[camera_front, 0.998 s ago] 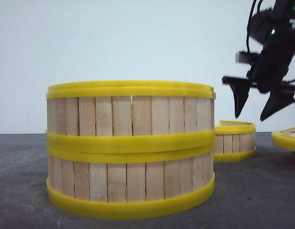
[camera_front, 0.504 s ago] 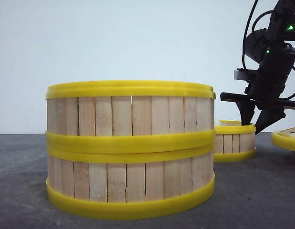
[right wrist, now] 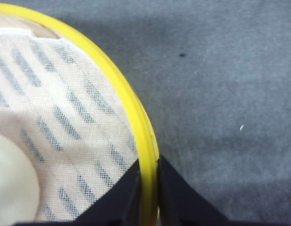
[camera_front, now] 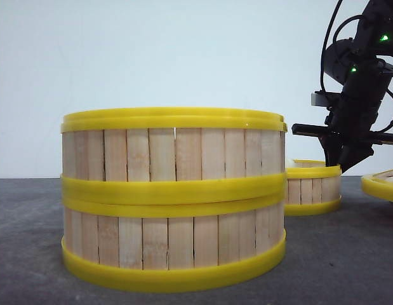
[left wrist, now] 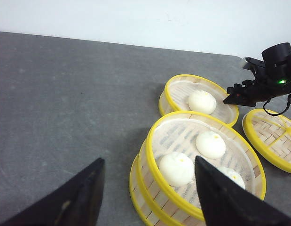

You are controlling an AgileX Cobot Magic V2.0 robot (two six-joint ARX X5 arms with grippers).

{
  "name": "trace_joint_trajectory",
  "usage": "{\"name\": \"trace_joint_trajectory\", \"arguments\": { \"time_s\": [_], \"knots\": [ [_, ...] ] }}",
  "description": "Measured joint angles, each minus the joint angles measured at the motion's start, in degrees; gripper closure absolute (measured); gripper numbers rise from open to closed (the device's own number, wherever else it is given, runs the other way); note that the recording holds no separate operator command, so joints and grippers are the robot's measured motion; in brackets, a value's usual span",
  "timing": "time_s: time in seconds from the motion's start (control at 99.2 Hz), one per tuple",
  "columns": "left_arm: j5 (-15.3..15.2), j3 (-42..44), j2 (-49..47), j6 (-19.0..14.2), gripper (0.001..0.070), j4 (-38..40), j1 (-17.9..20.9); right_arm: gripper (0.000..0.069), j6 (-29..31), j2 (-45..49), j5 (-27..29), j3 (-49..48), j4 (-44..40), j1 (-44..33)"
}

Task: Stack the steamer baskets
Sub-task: 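Lower the right gripper onto the rim of the basket beside the stack, then grip the basket rim with the right gripper and lift it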

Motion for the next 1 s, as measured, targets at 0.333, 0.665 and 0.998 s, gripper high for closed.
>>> {"name": "trace_joint_trajectory", "arguments": {
  "time_s": [0.333, 0.665, 0.998],
  "knots": [
    [0.0, 0.0, 0.0, 0.02, 0.0353, 0.02, 0.0, 0.0662, -0.13, -11.21, -0.28, 6.75, -2.43, -0.07],
    [0.0, 0.0, 0.0, 0.04, 0.0353, 0.0, 0.0, 0.0662, -4.66, -23.93, -9.05, 11.72, -13.86, 3.56],
    [0.0, 0.0, 0.0, 0.11, 0.0353, 0.02, 0.0, 0.0662, -11.3, -29.64, -12.2, 11.72, -25.88, 13.99]
  ]
}}
